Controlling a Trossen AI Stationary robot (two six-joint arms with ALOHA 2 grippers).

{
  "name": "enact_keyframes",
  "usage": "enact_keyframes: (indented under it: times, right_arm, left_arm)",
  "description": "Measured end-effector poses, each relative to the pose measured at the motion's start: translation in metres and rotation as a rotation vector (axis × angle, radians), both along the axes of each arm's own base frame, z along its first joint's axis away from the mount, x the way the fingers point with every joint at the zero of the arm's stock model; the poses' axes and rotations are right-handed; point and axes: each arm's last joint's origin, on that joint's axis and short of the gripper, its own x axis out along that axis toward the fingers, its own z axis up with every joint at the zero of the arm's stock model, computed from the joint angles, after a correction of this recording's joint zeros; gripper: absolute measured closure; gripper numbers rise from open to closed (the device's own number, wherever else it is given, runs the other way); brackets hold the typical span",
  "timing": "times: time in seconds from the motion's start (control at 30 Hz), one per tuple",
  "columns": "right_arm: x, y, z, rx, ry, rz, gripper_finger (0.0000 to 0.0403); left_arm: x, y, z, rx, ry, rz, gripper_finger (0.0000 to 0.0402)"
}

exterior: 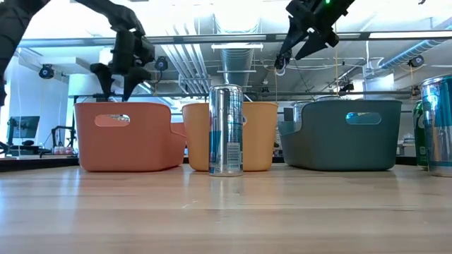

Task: Sort soda cans
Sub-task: Put the white/blue soda can into the blue bin

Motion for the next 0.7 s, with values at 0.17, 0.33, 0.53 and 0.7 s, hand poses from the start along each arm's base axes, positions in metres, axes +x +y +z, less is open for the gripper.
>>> enact_keyframes:
  times: [0.17, 0.33, 0.53, 0.7]
  right_arm:
    - [0.000, 0.000, 0.000, 0.008, -0.008, -0.009, 0.0055]
    - [0.000, 0.000, 0.000, 0.004, -0.007, -0.014, 0.0055]
    - [0.000, 0.000, 0.000, 0.004, -0.005, -0.013, 0.0055]
    - [-0.001, 0.000, -0.001, 0.006, 0.010, -0.011, 0.0055]
  left_arm:
    - [0.000, 0.011, -0.013, -0.032, -0.016, 0.056, 0.0079]
    - [0.000, 0.021, -0.028, -0.054, 0.024, 0.139, 0.0079]
    - [0.002, 0.026, -0.037, -0.069, 0.048, 0.182, 0.0079]
    - [-0.002, 0.028, -0.037, -0.056, 0.055, 0.225, 0.0080]
